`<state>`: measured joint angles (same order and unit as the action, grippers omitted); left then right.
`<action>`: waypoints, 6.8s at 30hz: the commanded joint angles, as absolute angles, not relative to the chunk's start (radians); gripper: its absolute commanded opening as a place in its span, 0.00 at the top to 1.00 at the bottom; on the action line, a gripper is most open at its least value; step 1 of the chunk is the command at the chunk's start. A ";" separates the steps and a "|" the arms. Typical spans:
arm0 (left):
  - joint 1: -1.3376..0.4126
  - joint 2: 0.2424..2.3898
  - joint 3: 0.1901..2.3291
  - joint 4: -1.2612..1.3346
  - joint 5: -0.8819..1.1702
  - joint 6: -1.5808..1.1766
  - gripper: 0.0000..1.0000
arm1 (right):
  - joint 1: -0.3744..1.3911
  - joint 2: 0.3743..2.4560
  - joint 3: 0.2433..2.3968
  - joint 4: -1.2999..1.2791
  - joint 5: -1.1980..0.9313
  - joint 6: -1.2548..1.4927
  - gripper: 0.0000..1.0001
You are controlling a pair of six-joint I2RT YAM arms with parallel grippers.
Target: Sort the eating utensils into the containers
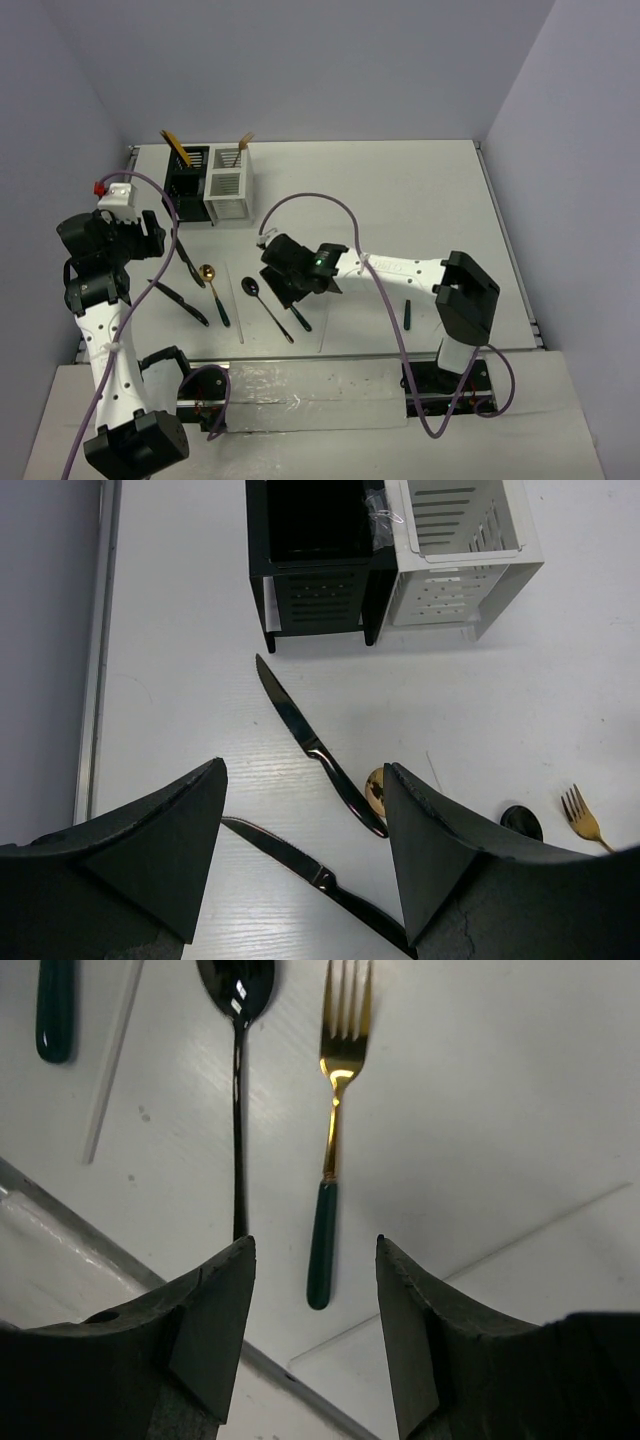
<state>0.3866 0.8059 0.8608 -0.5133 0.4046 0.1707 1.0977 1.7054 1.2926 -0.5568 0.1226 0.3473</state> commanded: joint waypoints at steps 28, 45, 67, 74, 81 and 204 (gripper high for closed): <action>0.397 0.781 0.871 -0.514 0.446 0.192 0.27 | 1.111 1.980 1.397 -0.655 0.166 0.348 1.00; 0.397 0.790 0.864 -0.483 0.391 0.169 0.27 | 0.878 1.753 1.456 0.550 0.279 0.267 1.00; 0.399 0.853 0.862 -0.471 0.403 0.181 0.28 | 0.776 2.737 2.493 0.721 0.555 0.568 1.00; 0.397 0.870 0.867 -0.465 0.417 0.183 0.28 | 0.788 2.746 2.413 0.664 0.543 0.575 1.00; 0.397 0.861 0.868 -0.476 0.423 0.186 0.28 | 0.804 2.783 2.453 0.606 0.586 0.589 1.00; 0.304 0.943 1.278 -0.821 1.120 0.276 0.17 | 1.060 1.431 1.234 0.224 0.417 0.333 1.00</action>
